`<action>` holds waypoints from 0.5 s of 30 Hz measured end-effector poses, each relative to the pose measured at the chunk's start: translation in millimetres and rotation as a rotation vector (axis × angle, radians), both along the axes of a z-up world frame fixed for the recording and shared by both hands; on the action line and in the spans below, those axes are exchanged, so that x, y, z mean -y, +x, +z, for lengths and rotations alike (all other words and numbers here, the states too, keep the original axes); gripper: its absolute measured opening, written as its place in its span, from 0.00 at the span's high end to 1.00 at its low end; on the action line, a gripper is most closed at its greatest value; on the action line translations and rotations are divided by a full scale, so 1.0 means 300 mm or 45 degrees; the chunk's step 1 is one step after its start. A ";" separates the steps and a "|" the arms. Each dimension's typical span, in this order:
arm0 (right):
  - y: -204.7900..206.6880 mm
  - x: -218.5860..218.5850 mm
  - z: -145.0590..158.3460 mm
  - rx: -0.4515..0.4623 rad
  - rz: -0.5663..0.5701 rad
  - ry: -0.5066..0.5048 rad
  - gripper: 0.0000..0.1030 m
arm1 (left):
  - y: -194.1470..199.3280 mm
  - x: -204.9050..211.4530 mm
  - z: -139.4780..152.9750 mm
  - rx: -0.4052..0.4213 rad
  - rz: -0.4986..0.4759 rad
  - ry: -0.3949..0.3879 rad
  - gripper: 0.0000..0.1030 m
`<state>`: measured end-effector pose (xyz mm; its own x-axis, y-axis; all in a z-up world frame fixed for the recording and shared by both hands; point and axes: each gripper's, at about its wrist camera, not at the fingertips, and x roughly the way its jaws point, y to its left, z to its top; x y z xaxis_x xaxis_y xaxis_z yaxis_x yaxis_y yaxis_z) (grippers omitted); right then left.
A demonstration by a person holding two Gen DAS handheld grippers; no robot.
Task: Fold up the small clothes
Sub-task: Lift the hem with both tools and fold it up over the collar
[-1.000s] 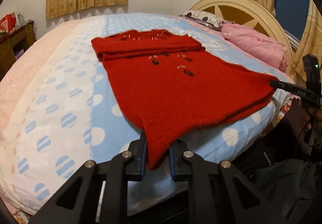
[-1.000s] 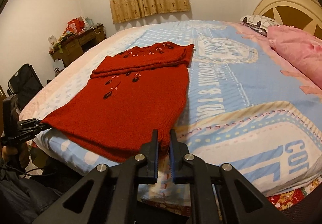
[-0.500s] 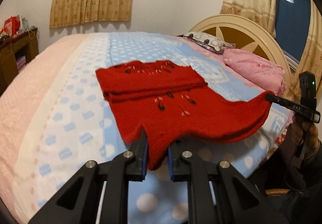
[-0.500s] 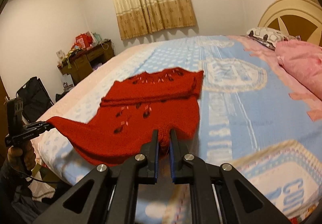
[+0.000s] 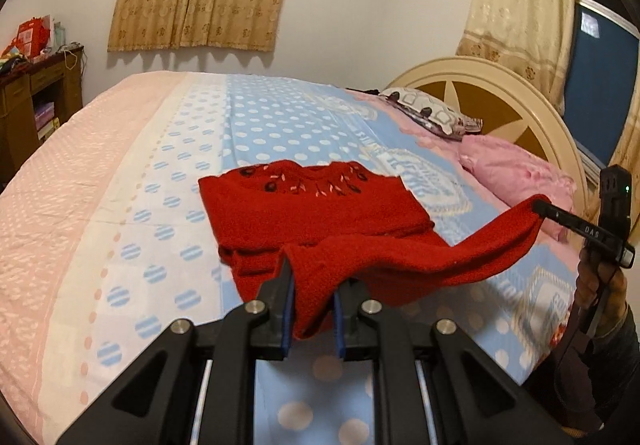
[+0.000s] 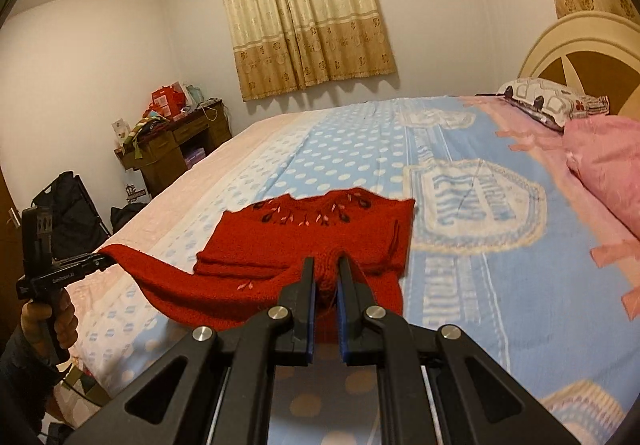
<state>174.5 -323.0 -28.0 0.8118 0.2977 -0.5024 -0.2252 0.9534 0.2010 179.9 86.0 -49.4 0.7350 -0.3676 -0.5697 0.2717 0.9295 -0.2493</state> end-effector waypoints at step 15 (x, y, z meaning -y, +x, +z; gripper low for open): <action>0.324 -0.049 0.060 -0.024 -0.025 -0.087 0.92 | 0.302 -0.033 0.015 -0.037 0.043 -0.026 0.85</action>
<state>271.8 -308.2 -9.9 0.8072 0.2463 -0.5364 -0.2031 0.9692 0.1395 270.7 96.1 -45.0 0.7304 -0.3550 -0.5835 0.2328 0.9326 -0.2759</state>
